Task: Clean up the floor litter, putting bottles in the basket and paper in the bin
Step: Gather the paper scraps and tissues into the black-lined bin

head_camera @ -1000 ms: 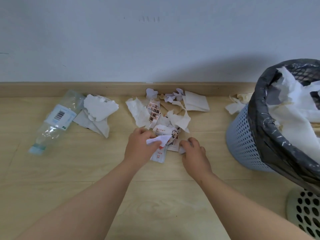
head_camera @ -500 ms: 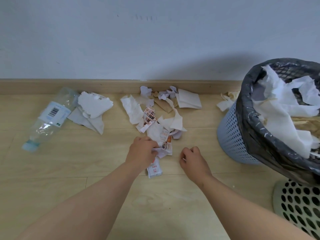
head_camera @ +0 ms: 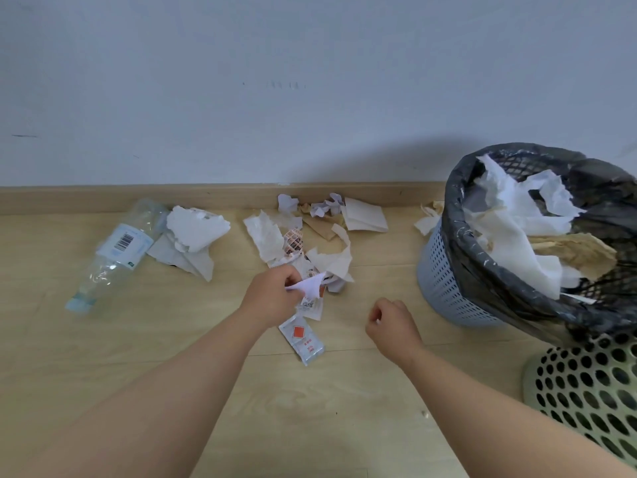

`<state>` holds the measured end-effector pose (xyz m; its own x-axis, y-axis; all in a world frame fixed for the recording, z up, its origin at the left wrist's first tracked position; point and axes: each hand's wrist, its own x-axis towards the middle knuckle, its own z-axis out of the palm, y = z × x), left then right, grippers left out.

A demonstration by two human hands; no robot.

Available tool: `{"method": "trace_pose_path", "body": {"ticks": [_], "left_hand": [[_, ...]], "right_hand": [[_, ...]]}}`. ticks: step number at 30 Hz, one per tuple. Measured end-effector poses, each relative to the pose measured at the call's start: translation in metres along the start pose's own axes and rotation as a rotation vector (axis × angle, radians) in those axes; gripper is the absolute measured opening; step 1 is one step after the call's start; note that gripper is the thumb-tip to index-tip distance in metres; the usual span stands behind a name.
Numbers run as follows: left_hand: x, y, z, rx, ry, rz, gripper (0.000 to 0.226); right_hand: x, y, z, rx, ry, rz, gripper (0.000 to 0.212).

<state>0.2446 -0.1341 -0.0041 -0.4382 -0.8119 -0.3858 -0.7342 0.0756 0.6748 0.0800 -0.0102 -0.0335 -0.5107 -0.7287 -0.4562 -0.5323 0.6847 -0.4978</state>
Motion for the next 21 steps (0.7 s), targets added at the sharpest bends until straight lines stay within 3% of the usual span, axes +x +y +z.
{"method": "trace_pose_path", "body": {"ticks": [4, 10, 12, 16, 21], "left_hand": [[-0.004, 0.014, -0.007, -0.114, 0.054, -0.025, 0.017], [-0.010, 0.039, -0.014, -0.207, 0.095, 0.000, 0.012], [-0.011, 0.047, -0.018, -0.190, 0.107, 0.020, 0.007], [-0.014, 0.064, -0.021, -0.266, 0.085, 0.047, 0.006], [-0.018, 0.084, -0.024, -0.372, 0.059, 0.086, 0.011]], "right_hand": [[0.001, -0.029, -0.011, 0.246, 0.038, 0.024, 0.010], [-0.010, -0.064, -0.030, 0.584, -0.024, 0.023, 0.004], [-0.015, -0.071, -0.038, 0.689, -0.064, -0.002, 0.011], [-0.018, -0.081, -0.050, 0.740, -0.088, -0.075, 0.014], [-0.015, -0.087, -0.067, 0.781, 0.022, -0.096, 0.011]]}}
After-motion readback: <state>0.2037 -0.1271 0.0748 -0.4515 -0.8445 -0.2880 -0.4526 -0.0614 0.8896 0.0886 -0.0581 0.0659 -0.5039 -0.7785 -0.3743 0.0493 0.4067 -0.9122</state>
